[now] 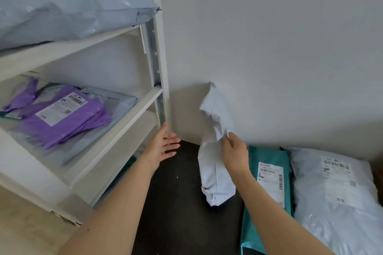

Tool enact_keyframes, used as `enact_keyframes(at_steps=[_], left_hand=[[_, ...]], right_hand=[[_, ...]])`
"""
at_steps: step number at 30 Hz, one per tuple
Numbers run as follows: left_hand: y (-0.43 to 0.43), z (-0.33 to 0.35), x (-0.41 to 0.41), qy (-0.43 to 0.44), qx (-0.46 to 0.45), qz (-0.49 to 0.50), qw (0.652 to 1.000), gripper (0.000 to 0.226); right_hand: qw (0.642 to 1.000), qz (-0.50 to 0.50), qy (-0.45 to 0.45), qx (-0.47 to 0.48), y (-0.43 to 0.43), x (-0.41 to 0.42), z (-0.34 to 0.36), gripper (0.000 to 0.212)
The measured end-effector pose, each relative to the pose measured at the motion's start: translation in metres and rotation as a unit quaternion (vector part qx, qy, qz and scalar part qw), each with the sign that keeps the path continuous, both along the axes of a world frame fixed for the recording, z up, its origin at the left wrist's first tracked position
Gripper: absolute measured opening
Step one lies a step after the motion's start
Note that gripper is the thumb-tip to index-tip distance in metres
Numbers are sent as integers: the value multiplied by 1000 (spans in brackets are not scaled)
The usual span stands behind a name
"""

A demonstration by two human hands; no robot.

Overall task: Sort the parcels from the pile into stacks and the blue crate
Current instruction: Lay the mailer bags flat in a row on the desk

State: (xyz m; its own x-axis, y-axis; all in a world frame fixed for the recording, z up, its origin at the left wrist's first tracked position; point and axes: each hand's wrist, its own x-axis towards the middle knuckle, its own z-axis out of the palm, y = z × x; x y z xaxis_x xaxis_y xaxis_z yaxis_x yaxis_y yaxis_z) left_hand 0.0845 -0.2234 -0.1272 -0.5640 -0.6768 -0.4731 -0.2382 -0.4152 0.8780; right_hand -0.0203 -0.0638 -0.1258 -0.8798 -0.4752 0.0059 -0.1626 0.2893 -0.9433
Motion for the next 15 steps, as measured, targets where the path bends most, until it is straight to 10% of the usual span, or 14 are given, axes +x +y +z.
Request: enact_keyframes(at_steps=[8, 15], left_hand=[[6, -14, 10, 1, -60, -70, 996, 90], [-1, -12, 26, 14, 29, -218, 975, 114]], right_hand=[[937, -11, -298, -181, 27, -35, 35, 22], [906, -6, -367, -213, 48, -45, 32, 23]])
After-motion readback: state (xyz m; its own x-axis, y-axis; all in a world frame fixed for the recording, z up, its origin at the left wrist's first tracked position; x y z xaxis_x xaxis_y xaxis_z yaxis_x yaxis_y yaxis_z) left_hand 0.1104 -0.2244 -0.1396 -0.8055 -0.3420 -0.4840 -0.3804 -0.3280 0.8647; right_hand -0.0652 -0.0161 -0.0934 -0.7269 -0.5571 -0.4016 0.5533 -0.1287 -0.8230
